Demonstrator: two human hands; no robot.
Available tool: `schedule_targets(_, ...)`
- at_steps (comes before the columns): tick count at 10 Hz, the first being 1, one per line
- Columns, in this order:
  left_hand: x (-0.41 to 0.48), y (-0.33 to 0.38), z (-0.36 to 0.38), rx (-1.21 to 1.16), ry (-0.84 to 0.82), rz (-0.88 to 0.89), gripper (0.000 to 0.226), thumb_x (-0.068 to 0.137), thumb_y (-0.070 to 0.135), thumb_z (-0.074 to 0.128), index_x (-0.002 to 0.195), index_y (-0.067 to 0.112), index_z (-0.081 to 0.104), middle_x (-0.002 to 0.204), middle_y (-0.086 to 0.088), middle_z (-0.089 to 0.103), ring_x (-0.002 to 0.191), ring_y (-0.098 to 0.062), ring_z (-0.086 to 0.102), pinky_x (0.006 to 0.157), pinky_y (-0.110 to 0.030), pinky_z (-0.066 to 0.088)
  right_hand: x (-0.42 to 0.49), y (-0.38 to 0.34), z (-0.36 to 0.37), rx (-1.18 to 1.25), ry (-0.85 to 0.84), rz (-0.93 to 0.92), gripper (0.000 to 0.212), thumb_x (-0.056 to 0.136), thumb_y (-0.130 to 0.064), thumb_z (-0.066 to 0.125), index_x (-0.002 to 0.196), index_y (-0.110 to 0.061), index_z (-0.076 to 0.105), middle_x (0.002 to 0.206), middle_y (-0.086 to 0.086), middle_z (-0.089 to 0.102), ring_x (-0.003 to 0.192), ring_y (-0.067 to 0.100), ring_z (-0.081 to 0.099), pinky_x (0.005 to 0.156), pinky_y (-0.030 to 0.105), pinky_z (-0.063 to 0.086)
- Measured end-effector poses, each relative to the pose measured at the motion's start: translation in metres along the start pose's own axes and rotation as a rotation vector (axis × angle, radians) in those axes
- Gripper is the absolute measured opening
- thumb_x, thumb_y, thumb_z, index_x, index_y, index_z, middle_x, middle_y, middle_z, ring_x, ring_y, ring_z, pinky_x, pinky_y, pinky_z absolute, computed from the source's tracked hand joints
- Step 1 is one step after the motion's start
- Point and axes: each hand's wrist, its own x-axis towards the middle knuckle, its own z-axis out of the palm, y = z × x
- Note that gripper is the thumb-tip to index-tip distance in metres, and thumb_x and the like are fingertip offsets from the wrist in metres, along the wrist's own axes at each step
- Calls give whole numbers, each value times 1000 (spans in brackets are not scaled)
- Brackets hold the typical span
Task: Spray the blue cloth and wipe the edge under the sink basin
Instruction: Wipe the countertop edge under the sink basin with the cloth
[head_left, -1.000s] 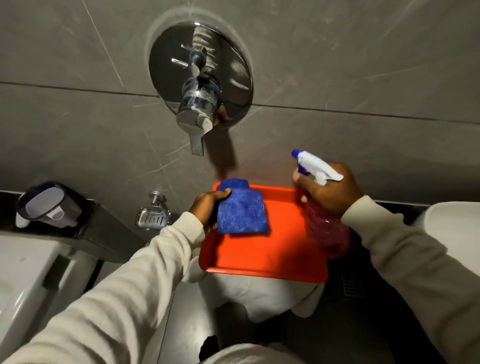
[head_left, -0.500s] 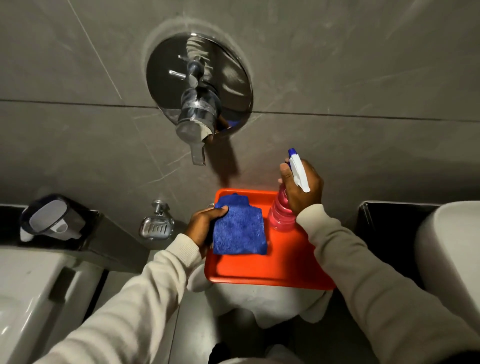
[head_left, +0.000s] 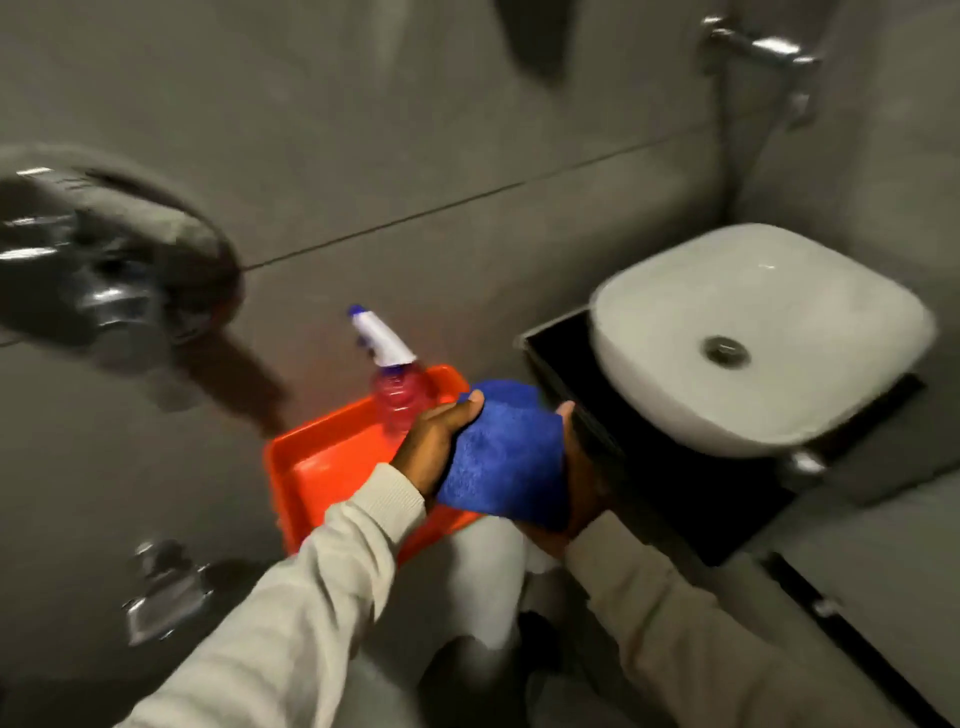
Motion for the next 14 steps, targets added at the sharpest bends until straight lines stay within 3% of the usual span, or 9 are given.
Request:
schedule_targets(1,18,-14,77,403,-18,113,34,90,42,54,67,17,61,72,-3,64,78,-21,58,78,-34,47,-40,-32,-32,0,-165,-365,83,95,-56,-2,128,-5,55,127,14,65,122,24,57,106,37,44)
schedule_targets(3,22,-38,239,902,-114,365,40,83,59,50,72,20,47,97,-18,70,97,-39,61,76,-31,38,-116,-108,-136,129,64,-511,54,91,-31,40,136,-1,46,143,27,45,133,42,41,117,57,23)
schedule_targets(5,55,-44,331,921,-199,632,54,83,56,41,119,17,52,107,-11,65,100,-30,62,89,-34,48,-161,-215,-262,222,302,-621,35,89,-23,46,122,-17,56,104,14,74,99,32,65,83,43,57)
schedule_targets(6,84,-60,356,1043,-232,666,69,85,52,41,142,14,38,142,-9,51,132,-23,47,110,-30,34,-154,-288,-338,195,391,-580,30,100,-26,30,123,-25,49,81,3,73,82,18,68,64,24,58)
schedule_targets(7,99,-82,365,1109,-203,619,79,86,56,36,151,14,20,159,1,19,149,-19,19,119,-23,11,-137,-356,-387,95,409,-524,22,77,-18,61,98,-22,55,66,-2,69,60,11,69,58,17,56)
schedule_targets(9,101,-88,355,1633,-154,595,103,75,78,-5,150,8,-4,161,-5,-6,150,-23,-10,123,-44,0,-63,-431,-421,-936,773,-790,49,93,-4,56,138,0,40,139,21,49,127,32,47,112,44,35)
schedule_targets(10,105,-80,342,1732,-130,536,104,76,78,-3,150,4,-5,162,-8,-6,150,-23,-7,123,-47,3,-32,-422,-435,-1620,679,-603,63,91,-43,57,143,-15,37,155,13,32,145,33,24,120,50,11)
schedule_targets(11,109,-79,338,1771,-144,534,102,79,76,2,150,2,-3,162,-11,-3,151,-23,-5,122,-49,6,-25,-401,-449,-1853,697,-594,62,92,-56,37,144,-23,33,161,7,17,149,29,9,118,56,2)
schedule_targets(14,111,-81,337,1760,-122,591,98,84,72,8,151,1,-2,163,-15,-2,151,-29,-2,121,-53,10,-2,-420,-450,-2058,907,-695,46,91,-40,42,126,-11,51,145,16,45,135,35,38,114,54,24)
